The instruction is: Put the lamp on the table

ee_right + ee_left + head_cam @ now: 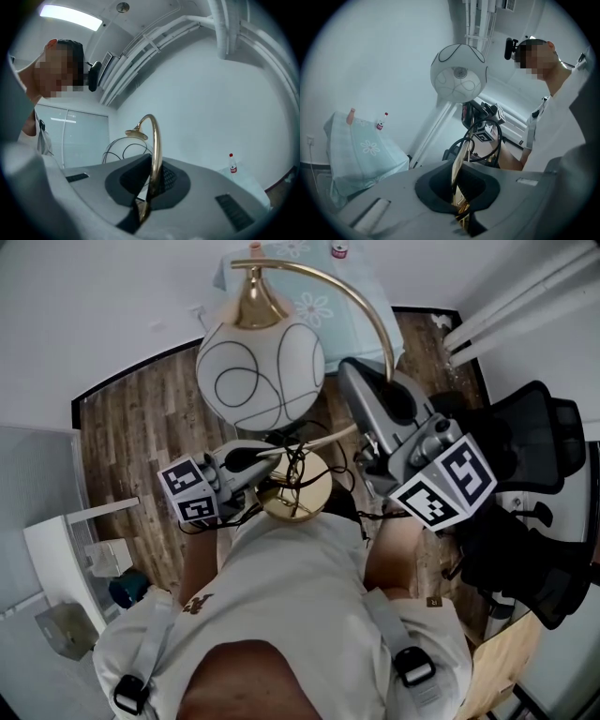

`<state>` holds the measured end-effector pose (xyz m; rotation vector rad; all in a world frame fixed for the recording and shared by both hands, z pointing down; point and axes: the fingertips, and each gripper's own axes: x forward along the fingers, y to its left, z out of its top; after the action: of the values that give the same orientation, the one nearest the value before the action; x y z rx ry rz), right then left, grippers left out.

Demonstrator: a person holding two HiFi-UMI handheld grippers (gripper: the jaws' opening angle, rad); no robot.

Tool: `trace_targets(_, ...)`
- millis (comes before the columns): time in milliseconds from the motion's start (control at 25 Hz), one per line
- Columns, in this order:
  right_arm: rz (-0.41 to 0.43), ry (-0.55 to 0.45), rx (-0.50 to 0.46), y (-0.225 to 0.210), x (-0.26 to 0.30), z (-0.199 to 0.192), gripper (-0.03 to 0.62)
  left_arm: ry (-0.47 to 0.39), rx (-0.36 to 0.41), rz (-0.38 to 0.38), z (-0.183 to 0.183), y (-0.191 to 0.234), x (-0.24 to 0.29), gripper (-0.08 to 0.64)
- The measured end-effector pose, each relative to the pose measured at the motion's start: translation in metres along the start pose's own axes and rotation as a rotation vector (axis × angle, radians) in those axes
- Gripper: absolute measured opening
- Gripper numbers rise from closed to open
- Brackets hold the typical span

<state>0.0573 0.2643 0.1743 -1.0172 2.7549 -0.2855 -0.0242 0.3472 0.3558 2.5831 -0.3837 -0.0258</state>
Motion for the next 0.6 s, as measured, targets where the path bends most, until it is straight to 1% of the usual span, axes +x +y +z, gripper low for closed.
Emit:
trace_targets(360, -0.021, 0.006, -0.006, -0.031, 0.033, 0.004, 0.000, 0.007, -0.001, -0.015, 0.024, 0.039, 0.008, 0.000)
trace_targets(600, -0.009, 0.008, 0.001, -0.059, 0.053, 0.007, 0.000, 0.007, 0.002, -0.005, 0.039, 0.067, 0.020, 0.000)
